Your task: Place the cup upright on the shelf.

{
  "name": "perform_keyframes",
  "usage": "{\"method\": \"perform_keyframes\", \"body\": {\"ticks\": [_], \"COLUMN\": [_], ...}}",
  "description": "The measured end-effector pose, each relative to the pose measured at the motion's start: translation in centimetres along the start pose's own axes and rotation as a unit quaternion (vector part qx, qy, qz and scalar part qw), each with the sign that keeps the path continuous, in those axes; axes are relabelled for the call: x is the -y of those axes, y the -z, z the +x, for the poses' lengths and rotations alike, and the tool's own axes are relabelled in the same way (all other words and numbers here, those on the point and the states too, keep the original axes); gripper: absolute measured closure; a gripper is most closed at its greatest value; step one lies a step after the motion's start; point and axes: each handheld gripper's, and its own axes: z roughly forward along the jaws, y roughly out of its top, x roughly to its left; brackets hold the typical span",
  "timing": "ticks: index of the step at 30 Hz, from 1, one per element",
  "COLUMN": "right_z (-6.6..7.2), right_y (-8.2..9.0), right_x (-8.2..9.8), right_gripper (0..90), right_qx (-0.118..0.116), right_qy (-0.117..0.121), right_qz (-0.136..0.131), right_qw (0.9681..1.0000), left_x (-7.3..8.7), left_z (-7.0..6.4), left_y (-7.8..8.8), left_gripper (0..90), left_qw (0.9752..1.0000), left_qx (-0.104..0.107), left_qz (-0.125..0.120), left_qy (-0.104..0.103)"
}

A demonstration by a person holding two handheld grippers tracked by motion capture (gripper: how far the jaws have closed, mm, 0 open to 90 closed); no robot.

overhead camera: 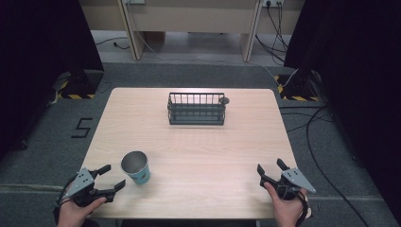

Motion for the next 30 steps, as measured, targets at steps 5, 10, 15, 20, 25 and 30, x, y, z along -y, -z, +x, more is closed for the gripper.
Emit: {"method": "perform_keyframes", "body": {"ticks": [5,10,15,20,25,30], "right_z": [0.1,0.2,0.1,0.0,0.1,0.2], "right_y": [-0.2,-0.3,-0.2,-0.1,-0.2,-0.3], "right_x": [0.1,0.0,0.0,0.0,0.0,0.0], "right_gripper": [19.6,19.4,19.8,19.9,19.9,20.0], "right_qx": [-0.007,-0.007,-0.009,-0.007,-0.008,-0.009], "right_qy": [0.002,0.001,-0.003,-0.005,-0.004,-0.004], "right_qz": [0.008,0.01,0.011,0.011,0.013,0.016], "right_qw": [0.9999,0.9999,0.9999,0.9999,0.9999,0.9998], "left_x": [-0.1,-0.3,-0.5,-0.8,-1.0,-1.2], "left_z": [-0.2,-0.2,-0.3,-0.5,-0.6,-0.9], "left_y": [-0.4,-1.1,-1.6,-2.2,-2.8,-3.5], "left_gripper": [14.5,14.5,14.5,14.5,14.4,14.4], "left_qw": [0.9999,0.9997,0.9997,0.9996,0.9992,0.999], "left_qx": [0.009,0.018,0.016,0.021,0.027,0.036], "left_qz": [0.007,0.016,0.017,0.018,0.019,0.014], "left_qy": [-0.004,-0.003,-0.006,-0.012,-0.02,-0.023]}}
